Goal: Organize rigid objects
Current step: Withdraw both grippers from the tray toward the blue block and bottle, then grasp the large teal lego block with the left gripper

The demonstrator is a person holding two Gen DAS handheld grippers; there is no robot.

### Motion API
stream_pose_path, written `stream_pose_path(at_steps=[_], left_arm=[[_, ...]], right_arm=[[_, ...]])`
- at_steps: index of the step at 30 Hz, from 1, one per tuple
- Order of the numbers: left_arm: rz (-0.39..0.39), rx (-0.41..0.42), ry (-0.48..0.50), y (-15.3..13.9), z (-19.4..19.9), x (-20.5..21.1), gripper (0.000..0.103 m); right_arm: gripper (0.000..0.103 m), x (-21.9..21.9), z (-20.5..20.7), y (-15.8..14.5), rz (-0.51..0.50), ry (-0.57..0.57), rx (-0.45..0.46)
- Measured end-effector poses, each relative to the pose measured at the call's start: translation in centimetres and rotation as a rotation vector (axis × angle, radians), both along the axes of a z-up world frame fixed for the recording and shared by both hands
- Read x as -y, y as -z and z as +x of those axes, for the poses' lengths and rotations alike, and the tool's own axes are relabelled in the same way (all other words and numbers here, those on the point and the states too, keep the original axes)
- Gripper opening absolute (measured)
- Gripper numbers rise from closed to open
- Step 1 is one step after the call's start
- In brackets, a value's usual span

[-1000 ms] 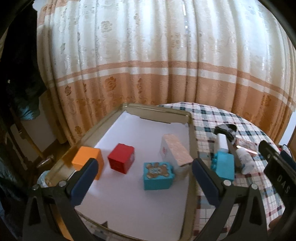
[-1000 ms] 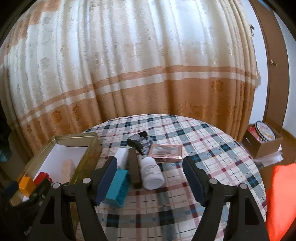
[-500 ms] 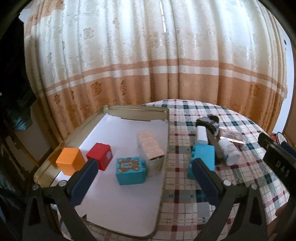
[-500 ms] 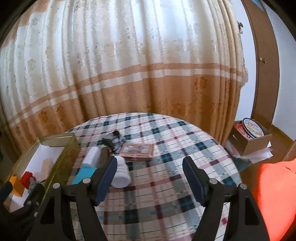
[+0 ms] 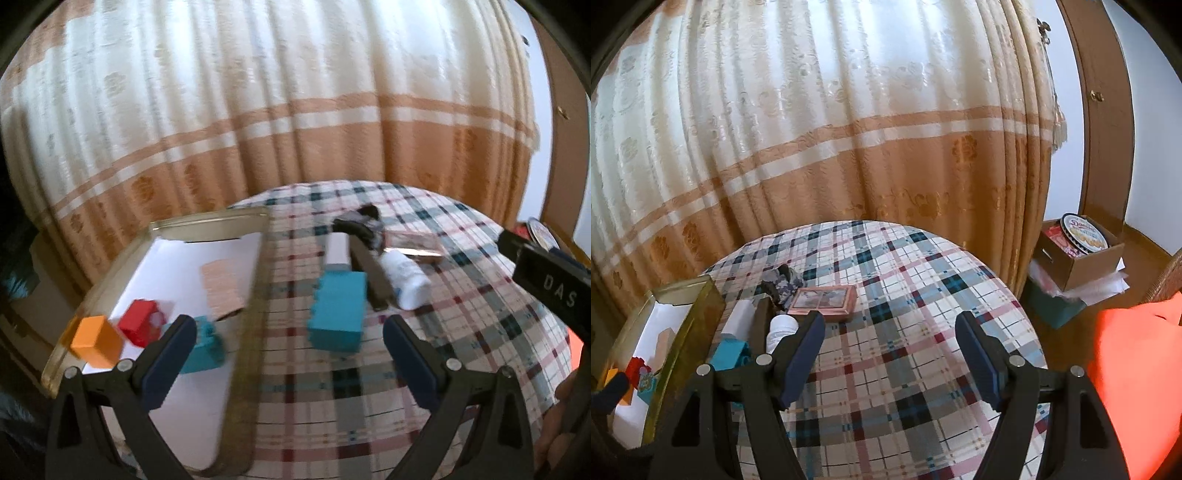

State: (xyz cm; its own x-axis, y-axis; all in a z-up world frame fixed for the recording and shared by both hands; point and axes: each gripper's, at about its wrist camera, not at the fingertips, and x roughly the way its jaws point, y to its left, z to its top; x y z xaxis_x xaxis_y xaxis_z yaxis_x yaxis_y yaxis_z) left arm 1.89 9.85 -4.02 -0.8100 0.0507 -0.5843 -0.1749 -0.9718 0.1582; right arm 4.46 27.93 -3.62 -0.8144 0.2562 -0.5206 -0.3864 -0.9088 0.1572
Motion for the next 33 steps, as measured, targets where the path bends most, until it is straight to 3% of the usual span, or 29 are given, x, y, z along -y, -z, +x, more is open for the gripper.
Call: stream_pose_path(at_steps=[6,8,11,22,33], left_arm=[[-0.078,0.051,0.086,0.4,-1.3,-2.9,0.102],[-0.104,0.059,0.112,0.5,-1.9,-3.8,0.102],[-0.084,0.12,0.15,0.9,-3.1,-4.6,0.102],[-0.074,0.316,0.115,3.7,-7.1,-5.3,0.102],[-0.071,0.342,0.106,3.8,-7.6,-5.9,0.102]], right_arm=[[0.075,-0.8,0.6,-0.1,0.032,0.017,-0.003],[0.075,-1.7,0.9,0.1,-0.006,0.028,-0.006],[0.075,-2.7,0.8,0.4,-0.055,0.037,-0.001],[0.075,-3.2,0.5,0.9,-0.1,0.027,0.014],[0.075,-3.6,0.2,1.4,-0.123,0.032,0.032]])
